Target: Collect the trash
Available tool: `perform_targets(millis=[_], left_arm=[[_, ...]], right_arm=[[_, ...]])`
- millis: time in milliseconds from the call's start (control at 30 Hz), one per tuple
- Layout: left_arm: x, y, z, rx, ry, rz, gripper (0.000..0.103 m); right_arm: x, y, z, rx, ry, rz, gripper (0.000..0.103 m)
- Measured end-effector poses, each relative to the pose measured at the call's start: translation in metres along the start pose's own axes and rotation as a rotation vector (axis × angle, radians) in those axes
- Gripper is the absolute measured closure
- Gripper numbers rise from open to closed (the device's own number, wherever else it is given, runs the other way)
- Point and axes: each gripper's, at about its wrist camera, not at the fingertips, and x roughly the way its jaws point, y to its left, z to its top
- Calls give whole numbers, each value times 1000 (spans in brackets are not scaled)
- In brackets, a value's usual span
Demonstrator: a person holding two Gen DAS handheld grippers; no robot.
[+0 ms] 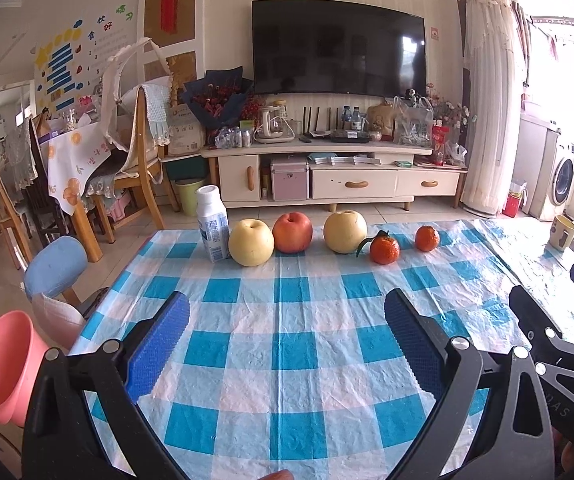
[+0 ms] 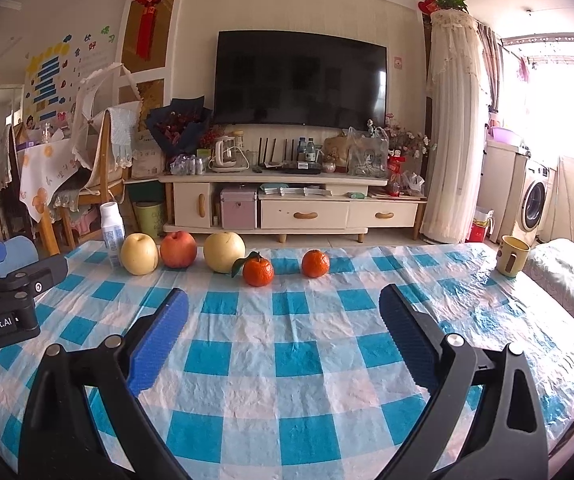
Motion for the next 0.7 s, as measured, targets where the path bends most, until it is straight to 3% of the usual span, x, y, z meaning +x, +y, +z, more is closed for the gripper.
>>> perform_targets(millis=[700], left_arm=[[48,15,-22,-14,69,10,6]], right_arm=[[25,22,-11,-54,54,23,7]])
